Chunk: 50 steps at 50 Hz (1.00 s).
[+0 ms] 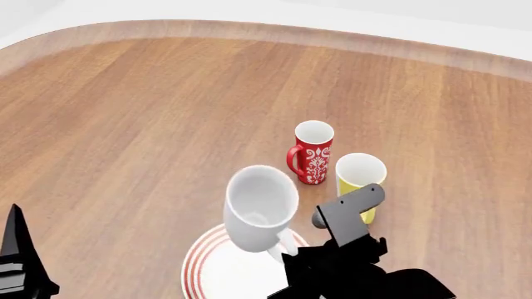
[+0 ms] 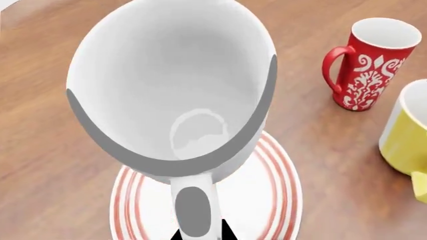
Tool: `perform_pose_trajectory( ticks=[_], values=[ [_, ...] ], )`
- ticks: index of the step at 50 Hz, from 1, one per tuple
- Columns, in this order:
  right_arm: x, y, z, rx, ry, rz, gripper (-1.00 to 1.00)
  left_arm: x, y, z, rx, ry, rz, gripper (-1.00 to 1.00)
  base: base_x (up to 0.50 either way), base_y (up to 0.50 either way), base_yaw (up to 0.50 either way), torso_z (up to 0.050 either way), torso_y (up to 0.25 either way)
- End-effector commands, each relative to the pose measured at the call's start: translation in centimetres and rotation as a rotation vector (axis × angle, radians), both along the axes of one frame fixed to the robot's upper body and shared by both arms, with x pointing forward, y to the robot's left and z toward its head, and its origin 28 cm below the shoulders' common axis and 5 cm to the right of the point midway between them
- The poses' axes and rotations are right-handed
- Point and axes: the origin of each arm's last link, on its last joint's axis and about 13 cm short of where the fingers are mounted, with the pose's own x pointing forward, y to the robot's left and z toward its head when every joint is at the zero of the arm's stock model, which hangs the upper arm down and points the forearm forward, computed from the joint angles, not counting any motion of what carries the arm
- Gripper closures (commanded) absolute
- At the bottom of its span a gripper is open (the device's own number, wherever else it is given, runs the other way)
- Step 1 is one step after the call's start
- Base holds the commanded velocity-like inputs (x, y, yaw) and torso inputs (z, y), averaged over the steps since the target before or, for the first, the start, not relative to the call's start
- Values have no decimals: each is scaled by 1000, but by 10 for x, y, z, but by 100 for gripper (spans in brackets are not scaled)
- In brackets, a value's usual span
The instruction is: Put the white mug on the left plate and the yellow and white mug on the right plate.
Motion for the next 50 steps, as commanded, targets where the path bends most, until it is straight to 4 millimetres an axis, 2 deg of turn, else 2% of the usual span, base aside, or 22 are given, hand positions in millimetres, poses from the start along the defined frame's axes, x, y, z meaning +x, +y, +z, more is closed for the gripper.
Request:
perform_pose_trajectory(
  ticks=[1,12,21,28,50],
  values=[
    [9,6,-5,6,34,2,100,-2,0,1,-3,0,0,-100,0,0,0,0,0],
    [17,6,-13,-2,88,11,100,-1,0,1,-3,-1,-1,-100,0,0,0,0,0],
    [30,-2,-17,11,124,-30,100,-2,0,1,-7,-1,-3,-100,0,0,0,0,0],
    [30,2,-14,14,134,-8,100,-2,0,1,-8,-1,-4,-100,0,0,0,0,1],
    [26,9,-27,-32,250,23,100,-4,0,3,-17,-6,2,-100,0,0,0,0,0]
  ],
)
